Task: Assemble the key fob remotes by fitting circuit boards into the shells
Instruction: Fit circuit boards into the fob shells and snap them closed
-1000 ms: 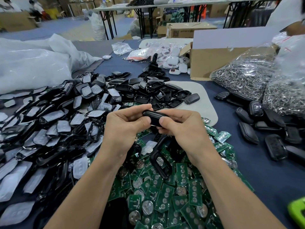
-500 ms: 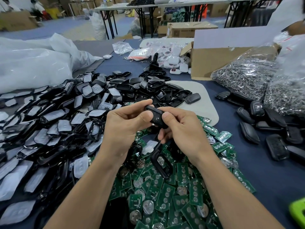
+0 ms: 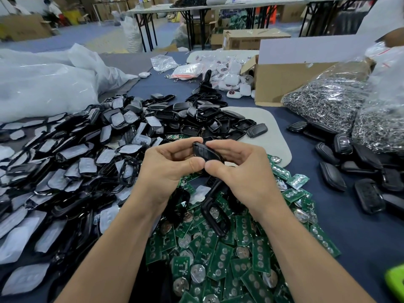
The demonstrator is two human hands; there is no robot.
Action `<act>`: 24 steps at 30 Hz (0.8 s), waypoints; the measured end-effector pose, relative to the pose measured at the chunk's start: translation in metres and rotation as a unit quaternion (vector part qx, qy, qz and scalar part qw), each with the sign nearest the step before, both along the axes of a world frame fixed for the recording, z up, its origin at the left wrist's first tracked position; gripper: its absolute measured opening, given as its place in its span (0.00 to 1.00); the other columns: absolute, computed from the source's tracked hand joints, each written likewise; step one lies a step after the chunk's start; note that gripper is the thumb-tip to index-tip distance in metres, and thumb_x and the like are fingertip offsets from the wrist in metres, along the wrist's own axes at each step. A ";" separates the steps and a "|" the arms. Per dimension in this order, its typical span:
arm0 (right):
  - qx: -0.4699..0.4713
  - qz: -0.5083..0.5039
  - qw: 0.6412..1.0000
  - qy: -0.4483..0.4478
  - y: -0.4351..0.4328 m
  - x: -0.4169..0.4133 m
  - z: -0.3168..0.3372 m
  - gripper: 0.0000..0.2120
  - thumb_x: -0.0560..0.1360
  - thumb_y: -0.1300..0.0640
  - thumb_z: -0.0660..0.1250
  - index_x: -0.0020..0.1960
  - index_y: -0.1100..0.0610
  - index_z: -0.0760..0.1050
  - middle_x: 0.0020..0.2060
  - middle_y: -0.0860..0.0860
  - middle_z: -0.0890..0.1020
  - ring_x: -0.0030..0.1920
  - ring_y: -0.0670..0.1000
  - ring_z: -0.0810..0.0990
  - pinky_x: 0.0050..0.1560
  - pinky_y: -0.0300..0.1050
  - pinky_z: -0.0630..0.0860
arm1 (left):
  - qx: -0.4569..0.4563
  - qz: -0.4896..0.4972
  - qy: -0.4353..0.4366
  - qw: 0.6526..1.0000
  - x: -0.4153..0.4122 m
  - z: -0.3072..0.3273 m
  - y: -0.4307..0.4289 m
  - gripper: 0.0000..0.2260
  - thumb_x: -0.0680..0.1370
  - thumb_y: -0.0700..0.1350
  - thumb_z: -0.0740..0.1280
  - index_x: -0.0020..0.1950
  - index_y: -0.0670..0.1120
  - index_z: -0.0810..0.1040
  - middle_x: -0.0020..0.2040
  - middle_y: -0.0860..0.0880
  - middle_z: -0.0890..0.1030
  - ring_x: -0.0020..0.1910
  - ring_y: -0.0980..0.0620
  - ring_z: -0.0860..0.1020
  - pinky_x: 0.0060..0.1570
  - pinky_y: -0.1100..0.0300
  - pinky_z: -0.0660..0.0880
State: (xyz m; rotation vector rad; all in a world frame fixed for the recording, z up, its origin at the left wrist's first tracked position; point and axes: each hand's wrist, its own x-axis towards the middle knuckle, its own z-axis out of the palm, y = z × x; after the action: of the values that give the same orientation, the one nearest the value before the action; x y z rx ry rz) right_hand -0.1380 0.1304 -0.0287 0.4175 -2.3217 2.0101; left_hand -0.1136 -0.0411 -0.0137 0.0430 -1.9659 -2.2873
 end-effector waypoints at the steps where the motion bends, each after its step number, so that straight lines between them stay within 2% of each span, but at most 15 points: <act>1: 0.014 0.004 1.000 0.009 0.001 0.000 0.000 0.19 0.68 0.59 0.79 0.56 0.45 0.86 0.47 0.39 0.88 0.53 0.40 0.86 0.62 0.47 0.80 | 0.001 0.000 -0.002 1.000 0.000 0.000 0.000 0.21 0.64 0.37 0.77 0.57 0.43 0.85 0.47 0.44 0.89 0.46 0.50 0.87 0.48 0.61 0.82; 4: 0.007 0.013 1.000 0.008 0.003 -0.001 -0.001 0.20 0.67 0.60 0.79 0.57 0.47 0.87 0.48 0.41 0.88 0.52 0.41 0.86 0.61 0.48 0.82 | 0.006 -0.007 -0.006 1.000 0.000 0.000 -0.002 0.22 0.64 0.37 0.77 0.58 0.44 0.85 0.49 0.44 0.89 0.47 0.50 0.87 0.49 0.61 0.82; 8: -0.034 0.046 0.998 -0.025 0.002 -0.002 -0.004 0.20 0.68 0.58 0.77 0.60 0.50 0.86 0.49 0.45 0.89 0.50 0.47 0.88 0.57 0.53 0.84 | 0.010 -0.009 -0.008 1.000 0.000 0.001 -0.006 0.23 0.63 0.38 0.78 0.58 0.43 0.85 0.48 0.43 0.89 0.46 0.50 0.87 0.48 0.61 0.82; 16: -0.142 0.098 0.980 -0.102 0.003 -0.007 -0.008 0.20 0.67 0.65 0.76 0.57 0.52 0.85 0.50 0.54 0.89 0.50 0.59 0.89 0.55 0.56 0.85 | -0.001 -0.003 -0.006 1.000 0.000 0.000 -0.007 0.23 0.63 0.35 0.78 0.58 0.41 0.85 0.48 0.42 0.89 0.46 0.49 0.87 0.48 0.62 0.82; 20: -0.115 0.081 0.987 -0.083 0.004 -0.006 -0.008 0.19 0.68 0.67 0.77 0.56 0.52 0.86 0.49 0.52 0.89 0.50 0.56 0.89 0.55 0.56 0.84 | -0.005 0.000 0.000 1.000 -0.001 0.000 -0.007 0.23 0.61 0.36 0.79 0.56 0.43 0.86 0.47 0.43 0.89 0.45 0.50 0.87 0.48 0.62 0.82; 24: -0.024 0.021 0.999 -0.033 0.005 -0.003 -0.003 0.20 0.68 0.66 0.78 0.56 0.50 0.87 0.49 0.46 0.89 0.52 0.46 0.88 0.58 0.52 0.84 | -0.021 -0.006 0.003 1.000 -0.001 -0.002 -0.006 0.23 0.60 0.37 0.79 0.54 0.45 0.87 0.47 0.43 0.89 0.46 0.50 0.88 0.48 0.62 0.83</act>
State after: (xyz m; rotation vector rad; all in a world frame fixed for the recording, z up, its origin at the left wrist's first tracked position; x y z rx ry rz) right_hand -0.1409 0.1351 -0.0316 0.4083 -2.3162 2.1246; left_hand -0.1144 -0.0468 -0.0159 0.0209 -2.0157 -2.2503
